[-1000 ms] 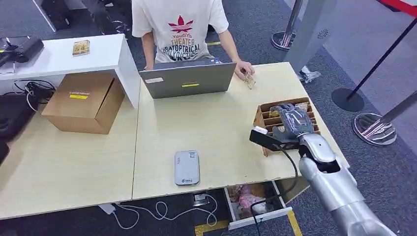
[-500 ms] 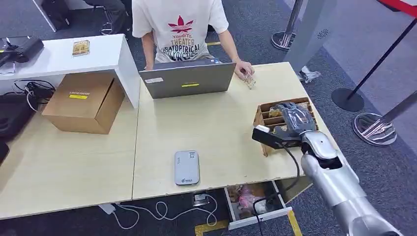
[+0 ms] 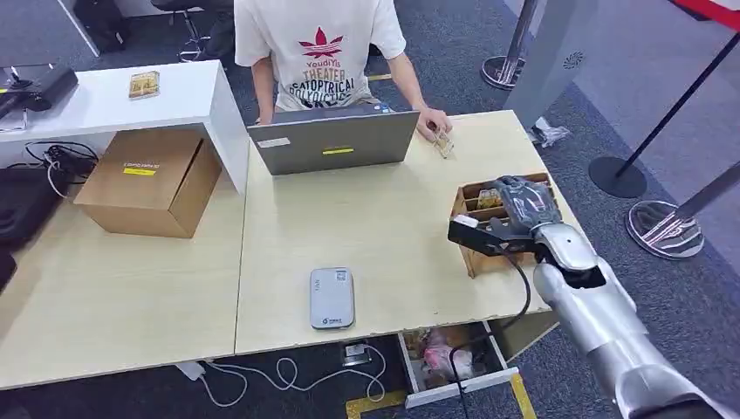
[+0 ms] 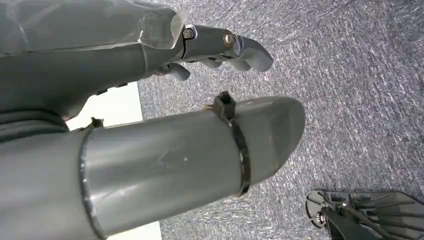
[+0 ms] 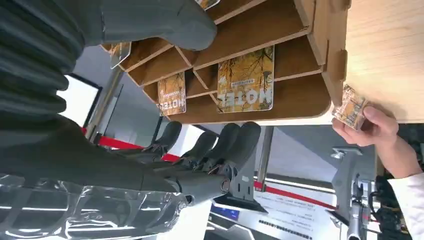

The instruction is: Pass the card to the sensor for recognition and then transmit it.

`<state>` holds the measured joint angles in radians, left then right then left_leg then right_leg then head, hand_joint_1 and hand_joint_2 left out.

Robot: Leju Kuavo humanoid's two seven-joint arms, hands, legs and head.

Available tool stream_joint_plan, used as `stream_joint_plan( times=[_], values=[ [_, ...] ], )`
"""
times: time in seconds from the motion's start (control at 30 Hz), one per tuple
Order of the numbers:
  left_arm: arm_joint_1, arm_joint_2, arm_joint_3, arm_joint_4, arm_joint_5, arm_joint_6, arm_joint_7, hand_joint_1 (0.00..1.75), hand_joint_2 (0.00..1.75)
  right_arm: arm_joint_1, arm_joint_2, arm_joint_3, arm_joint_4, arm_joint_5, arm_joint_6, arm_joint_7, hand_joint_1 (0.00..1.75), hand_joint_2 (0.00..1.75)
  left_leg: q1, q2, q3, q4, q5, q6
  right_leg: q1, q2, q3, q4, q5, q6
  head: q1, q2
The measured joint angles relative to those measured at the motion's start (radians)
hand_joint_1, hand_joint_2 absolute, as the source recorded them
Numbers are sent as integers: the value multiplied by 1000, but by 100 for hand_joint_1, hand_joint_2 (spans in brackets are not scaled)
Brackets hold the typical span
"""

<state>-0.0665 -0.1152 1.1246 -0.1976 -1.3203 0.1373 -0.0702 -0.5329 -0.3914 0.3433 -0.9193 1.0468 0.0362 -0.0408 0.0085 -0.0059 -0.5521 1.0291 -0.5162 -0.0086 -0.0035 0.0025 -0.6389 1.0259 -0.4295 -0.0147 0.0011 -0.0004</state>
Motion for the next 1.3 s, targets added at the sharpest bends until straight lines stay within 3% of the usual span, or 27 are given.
stream_joint_plan(
  times=[0.27, 0.5, 1.3],
  values=[
    [0, 1, 0, 0, -2, -1, 0, 0, 0, -1, -11, 3, 6, -5, 2, -2, 66, 175, 0, 0, 0, 0, 0, 0, 0, 0, 0, 0, 0, 0, 0, 0],
    [0, 1, 0, 0, -2, -2, 0, 0, 0, 0, -14, 7, 7, -7, 3, -1, 79, 175, 0, 0, 0, 0, 0, 0, 0, 0, 0, 0, 0, 0, 0, 0],
    [0, 1, 0, 0, -2, -2, 0, 0, 0, 15, -30, 9, -8, -20, 15, 13, 84, 175, 0, 0, 0, 0, 0, 0, 0, 0, 0, 0, 0, 0, 0, 0]
  ],
)
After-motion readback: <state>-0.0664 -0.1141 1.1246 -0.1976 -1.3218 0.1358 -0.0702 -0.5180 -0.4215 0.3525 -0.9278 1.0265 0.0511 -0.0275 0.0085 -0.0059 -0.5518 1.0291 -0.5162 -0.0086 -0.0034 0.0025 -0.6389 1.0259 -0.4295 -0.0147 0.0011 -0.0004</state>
